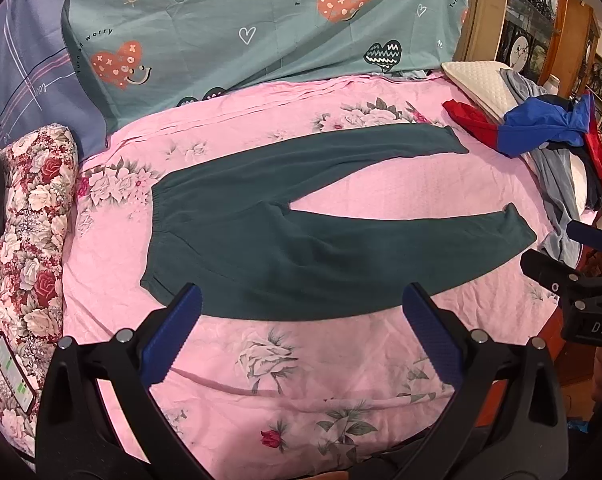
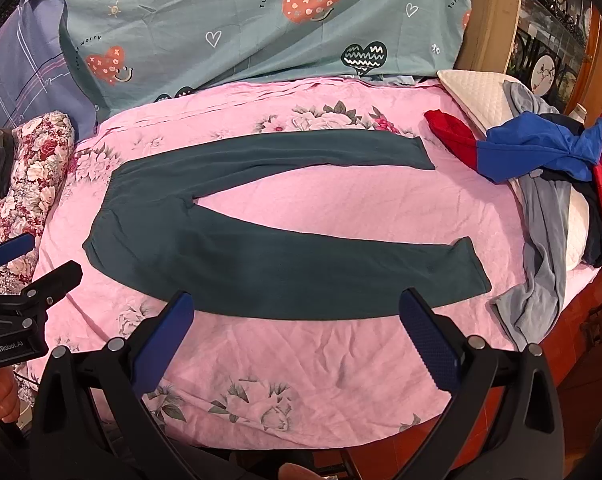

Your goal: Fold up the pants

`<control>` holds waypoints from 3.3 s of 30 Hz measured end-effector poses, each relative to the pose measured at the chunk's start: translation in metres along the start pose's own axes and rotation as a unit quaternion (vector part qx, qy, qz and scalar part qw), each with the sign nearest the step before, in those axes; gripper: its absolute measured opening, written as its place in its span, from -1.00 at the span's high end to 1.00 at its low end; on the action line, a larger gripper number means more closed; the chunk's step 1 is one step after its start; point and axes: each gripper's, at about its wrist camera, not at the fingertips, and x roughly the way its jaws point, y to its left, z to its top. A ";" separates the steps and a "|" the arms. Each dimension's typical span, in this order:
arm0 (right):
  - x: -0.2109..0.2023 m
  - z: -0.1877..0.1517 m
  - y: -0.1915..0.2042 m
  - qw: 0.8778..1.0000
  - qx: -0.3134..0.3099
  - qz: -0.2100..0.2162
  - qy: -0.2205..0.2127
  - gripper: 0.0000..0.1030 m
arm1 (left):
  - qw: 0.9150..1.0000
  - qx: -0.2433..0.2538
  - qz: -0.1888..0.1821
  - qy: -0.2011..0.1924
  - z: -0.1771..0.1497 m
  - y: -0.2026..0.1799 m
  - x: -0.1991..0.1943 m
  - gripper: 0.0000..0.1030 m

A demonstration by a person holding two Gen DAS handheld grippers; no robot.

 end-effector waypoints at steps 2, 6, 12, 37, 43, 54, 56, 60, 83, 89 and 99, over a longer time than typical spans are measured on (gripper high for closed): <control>0.002 0.001 0.001 1.000 0.001 -0.002 0.003 -0.97 | 1.000 0.001 -0.001 0.002 0.001 0.001 0.002 -0.96; 0.005 0.002 0.006 1.000 0.001 -0.004 0.006 -0.97 | 1.000 0.001 -0.005 0.008 0.002 0.006 0.006 -0.96; 0.017 0.005 0.029 1.000 -0.007 0.013 0.017 -0.97 | 1.000 0.004 0.020 0.017 -0.002 0.043 0.021 -0.96; 0.201 -0.025 0.320 0.956 -0.245 0.160 0.034 -0.33 | 0.978 -0.056 -0.156 0.124 -0.032 0.273 0.218 0.25; 0.223 -0.038 0.337 0.948 -0.283 0.140 0.042 0.79 | 0.973 -0.073 -0.182 0.124 -0.030 0.283 0.228 0.63; 0.175 -0.049 0.372 0.929 -0.336 0.154 0.031 0.96 | 0.972 -0.104 -0.190 0.090 -0.049 0.319 0.188 0.65; 0.171 -0.056 0.379 0.923 -0.345 0.169 0.036 0.96 | 0.975 -0.098 -0.179 0.086 -0.058 0.323 0.179 0.65; 0.195 -0.073 0.388 0.918 -0.351 0.166 0.075 0.96 | 0.973 -0.111 -0.169 0.107 -0.082 0.327 0.193 0.61; 0.258 0.179 0.202 0.937 -0.299 0.161 0.082 -0.28 | 0.989 0.040 -0.134 0.050 0.085 0.299 0.244 -0.15; 0.322 0.207 0.195 0.920 -0.326 0.191 0.107 -0.23 | 0.986 0.064 -0.127 0.084 0.104 0.288 0.281 -0.15; 0.376 0.207 0.203 0.877 -0.406 0.217 0.136 0.09 | 0.974 0.089 -0.162 0.130 0.107 0.290 0.319 0.52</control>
